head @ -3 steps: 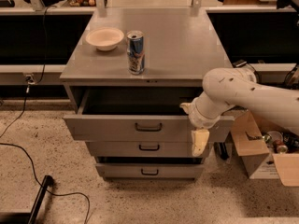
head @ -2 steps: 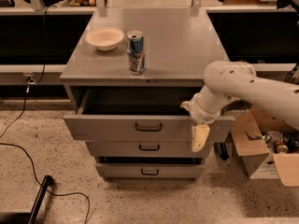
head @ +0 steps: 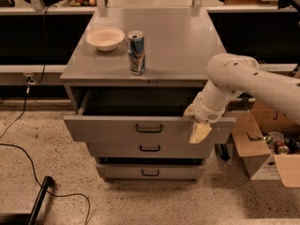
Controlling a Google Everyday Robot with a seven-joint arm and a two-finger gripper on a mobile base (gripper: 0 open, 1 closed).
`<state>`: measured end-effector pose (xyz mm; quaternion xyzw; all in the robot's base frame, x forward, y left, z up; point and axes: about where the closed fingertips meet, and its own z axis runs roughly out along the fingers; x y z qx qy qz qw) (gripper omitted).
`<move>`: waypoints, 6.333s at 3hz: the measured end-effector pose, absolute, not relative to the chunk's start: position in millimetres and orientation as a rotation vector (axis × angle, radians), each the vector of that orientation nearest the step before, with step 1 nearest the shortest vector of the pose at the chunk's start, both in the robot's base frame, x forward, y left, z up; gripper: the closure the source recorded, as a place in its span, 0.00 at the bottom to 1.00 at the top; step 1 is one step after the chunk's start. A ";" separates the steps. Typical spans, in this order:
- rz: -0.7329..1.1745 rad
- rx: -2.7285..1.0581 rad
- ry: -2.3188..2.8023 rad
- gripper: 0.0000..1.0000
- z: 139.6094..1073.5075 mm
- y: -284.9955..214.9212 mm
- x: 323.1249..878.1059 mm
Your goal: Open top drawer
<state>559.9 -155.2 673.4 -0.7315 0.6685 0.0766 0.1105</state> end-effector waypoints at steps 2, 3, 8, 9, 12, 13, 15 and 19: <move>0.366 -2.215 1.988 0.47 696.1 -139.5 508.9; 0.443 -2.276 1.913 0.45 716.0 -117.0 487.7; 0.113 -2.132 1.974 0.64 680.7 -150.3 561.1; 0.212 -2.105 1.995 0.87 654.8 -135.0 544.2; 0.564 -2.137 2.051 1.00 666.8 -100.5 464.7; 0.659 -2.188 2.038 1.00 689.9 -104.7 447.2; 0.616 -2.174 1.932 1.00 730.8 -114.5 453.4; 0.386 -2.115 1.808 0.34 769.0 -115.7 494.7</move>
Offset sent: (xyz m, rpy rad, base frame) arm -0.0840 0.0338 0.0429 0.0206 0.1869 0.0819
